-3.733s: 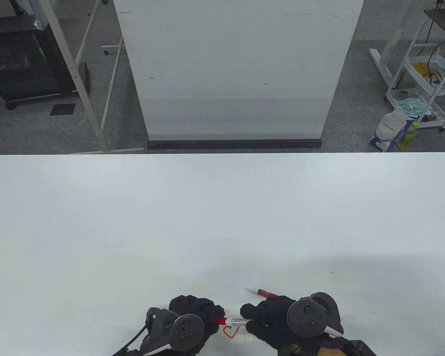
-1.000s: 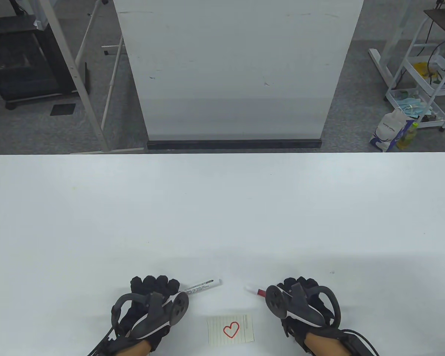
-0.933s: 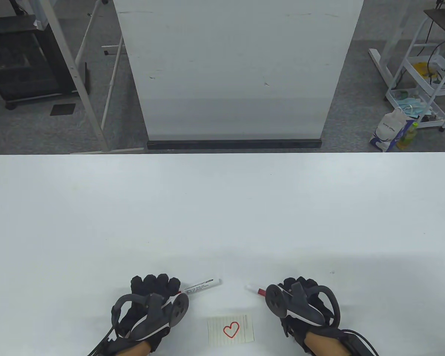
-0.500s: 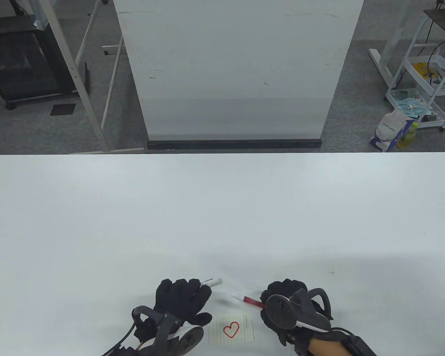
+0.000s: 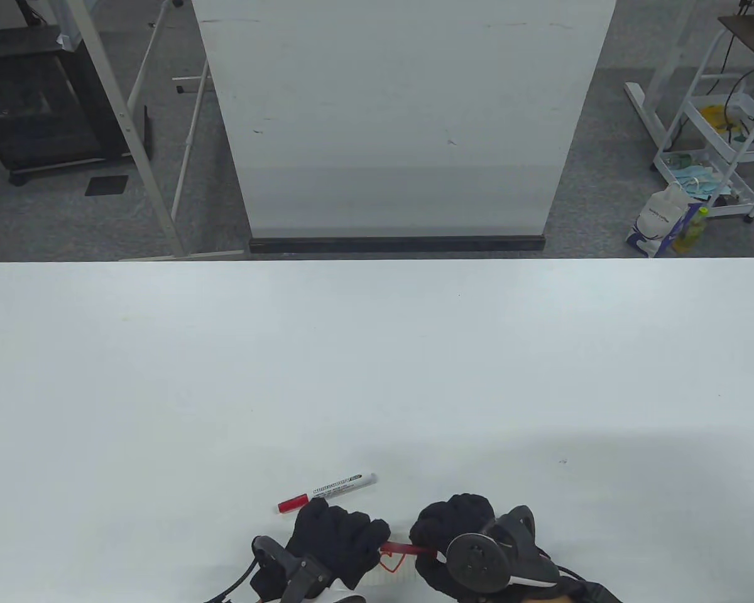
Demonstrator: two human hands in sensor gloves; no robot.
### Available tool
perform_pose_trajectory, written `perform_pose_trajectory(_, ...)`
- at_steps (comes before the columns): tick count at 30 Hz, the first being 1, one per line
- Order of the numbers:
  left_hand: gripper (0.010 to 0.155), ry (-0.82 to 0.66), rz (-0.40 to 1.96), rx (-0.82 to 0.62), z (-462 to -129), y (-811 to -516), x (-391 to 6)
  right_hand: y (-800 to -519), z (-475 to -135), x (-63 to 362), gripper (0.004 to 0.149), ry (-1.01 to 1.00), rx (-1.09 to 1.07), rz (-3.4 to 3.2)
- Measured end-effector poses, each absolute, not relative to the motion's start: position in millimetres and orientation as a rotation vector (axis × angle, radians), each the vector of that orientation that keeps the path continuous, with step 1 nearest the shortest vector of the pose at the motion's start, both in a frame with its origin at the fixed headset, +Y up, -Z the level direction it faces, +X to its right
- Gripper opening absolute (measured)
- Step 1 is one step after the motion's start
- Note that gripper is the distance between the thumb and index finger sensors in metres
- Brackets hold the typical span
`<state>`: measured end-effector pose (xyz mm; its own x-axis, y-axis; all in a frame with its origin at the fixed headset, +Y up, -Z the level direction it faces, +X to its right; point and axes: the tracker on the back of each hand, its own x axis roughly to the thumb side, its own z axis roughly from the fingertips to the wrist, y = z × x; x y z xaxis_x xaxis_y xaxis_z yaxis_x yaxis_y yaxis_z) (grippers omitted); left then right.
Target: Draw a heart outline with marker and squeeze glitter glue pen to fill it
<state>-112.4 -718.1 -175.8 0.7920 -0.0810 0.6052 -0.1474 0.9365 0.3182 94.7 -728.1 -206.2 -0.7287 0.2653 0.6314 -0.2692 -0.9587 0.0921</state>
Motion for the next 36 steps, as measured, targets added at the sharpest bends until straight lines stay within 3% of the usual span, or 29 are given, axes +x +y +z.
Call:
perform_pose_trajectory(7, 0.045, -0.651, 0.204, 0.181, -184.0, -719.9, -117.5, -723.3, -196.9, 93.0, 0.047, -0.252, 1.074, 2.786)
perform_pose_trajectory(12, 0.047, -0.663, 0.251, 0.134, -186.5, -723.4, -117.6, -724.7, -194.4, 88.7, 0.051, -0.289, 1.093, 2.704)
perform_pose_trajectory(15, 0.047, -0.67, 0.227, 0.169, -185.2, -724.2, -118.1, -722.3, -195.3, 89.9, 0.047, -0.305, 1.067, 2.7)
perform_pose_trajectory(19, 0.059, -0.691, 0.174, 0.312, -181.7, -720.3, -119.6, -722.0, -201.1, 94.2, 0.047, -0.225, 1.008, 2.639)
perform_pose_trajectory(24, 0.049, -0.686, 0.164, 0.367, -178.8, -717.9, -119.1, -725.2, -202.3, 92.8, 0.048, -0.153, 1.021, 2.606)
perform_pose_trajectory(27, 0.046, -0.688, 0.166, 0.335, -181.3, -719.0, -120.8, -724.8, -201.9, 92.4, 0.048, -0.162, 1.028, 2.617)
perform_pose_trajectory(31, 0.051, -0.674, 0.215, 0.239, -188.0, -726.3, -123.2, -724.5, -202.5, 92.6, 0.048, -0.156, 1.026, 2.616)
perform_pose_trajectory(32, 0.059, -0.666, 0.208, 0.222, -189.3, -727.3, -123.6, -724.5, -202.8, 92.6, 0.048, -0.152, 1.024, 2.618)
perform_pose_trajectory(34, 0.069, -0.669, 0.177, 0.26, -190.0, -727.3, -123.8, -724.0, -202.7, 92.7, 0.048, -0.157, 1.025, 2.623)
perform_pose_trajectory(36, 0.063, -0.673, 0.14, 0.31, -189.1, -726.1, -123.8, -723.7, -202.8, 92.7, 0.048, -0.158, 1.021, 2.627)
